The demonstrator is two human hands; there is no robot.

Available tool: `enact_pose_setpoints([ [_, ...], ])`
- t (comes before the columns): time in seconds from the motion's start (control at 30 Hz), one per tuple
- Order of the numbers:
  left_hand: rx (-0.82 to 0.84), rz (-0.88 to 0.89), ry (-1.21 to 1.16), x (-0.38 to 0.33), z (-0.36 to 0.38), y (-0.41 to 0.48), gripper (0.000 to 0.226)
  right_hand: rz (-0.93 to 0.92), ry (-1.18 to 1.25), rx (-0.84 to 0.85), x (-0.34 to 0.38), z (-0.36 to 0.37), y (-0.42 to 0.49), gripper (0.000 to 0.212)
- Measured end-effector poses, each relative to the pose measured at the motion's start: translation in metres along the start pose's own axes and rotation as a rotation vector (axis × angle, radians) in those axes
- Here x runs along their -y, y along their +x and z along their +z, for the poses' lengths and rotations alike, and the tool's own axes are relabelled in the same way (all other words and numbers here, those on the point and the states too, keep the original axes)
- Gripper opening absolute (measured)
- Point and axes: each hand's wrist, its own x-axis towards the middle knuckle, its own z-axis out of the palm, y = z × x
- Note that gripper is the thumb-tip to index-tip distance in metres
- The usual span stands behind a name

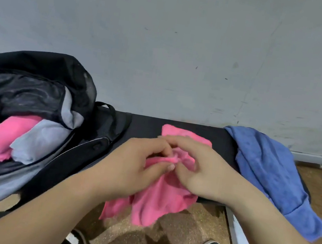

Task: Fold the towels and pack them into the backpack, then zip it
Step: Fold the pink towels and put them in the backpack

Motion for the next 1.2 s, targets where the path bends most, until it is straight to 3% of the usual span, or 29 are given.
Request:
enact_pose_setpoints([
  [0.07,-0.057,-0.012,-0.010,-0.005,-0.015,-0.012,0.008,0.014,0.084,0.076,0.009,0.002,0.005,0.025],
  [0.13,-0.102,-0.073,0.066,0.001,-0.028,-0.018,0.005,0.026,0.054,-0.003,0.015,0.005,0.011,0.006],
  [0.27,-0.042,-0.352,0.167,0.026,-0.048,-0.023,0.022,0.050,-0.052,-0.233,0.025,0.010,0.020,0.007],
  [0.4,0.017,-0.422,-0.116,0.029,-0.069,-0.025,0.037,0.224,-0.178,-0.405,0.029,0.004,0.019,0.010],
  [0.5,0.003,-0.403,-0.365,0.025,-0.077,-0.027,0.030,0.430,-0.230,-0.382,0.027,-0.004,0.015,0.015],
  [0.6,-0.030,-0.371,-0.398,0.024,-0.076,-0.029,0.014,0.462,0.097,-0.214,0.023,-0.004,0.010,0.020],
  [0.7,-0.060,-0.300,-0.330,0.018,-0.069,-0.032,0.016,0.340,0.710,-0.010,0.024,0.008,0.004,0.034],
  [0.77,-0.043,-0.269,-0.353,0.009,-0.063,-0.033,0.014,0.305,0.924,0.015,0.024,0.016,0.004,0.045],
  [0.83,-0.066,-0.239,-0.333,0.002,-0.057,-0.033,0.012,0.299,0.864,0.021,0.027,0.021,0.008,0.050],
  [0.97,-0.213,-0.242,-0.198,0.008,-0.054,-0.030,0.014,0.278,0.549,0.060,0.026,0.021,0.012,0.023],
  [1.03,-0.211,-0.289,-0.088,0.019,-0.058,-0.027,0.010,0.304,0.467,-0.031,0.019,0.017,0.014,0.025],
  [1.2,-0.159,-0.383,0.210,0.040,-0.069,-0.020,0.026,0.419,0.426,-0.407,-0.014,0.003,0.019,0.024],
])
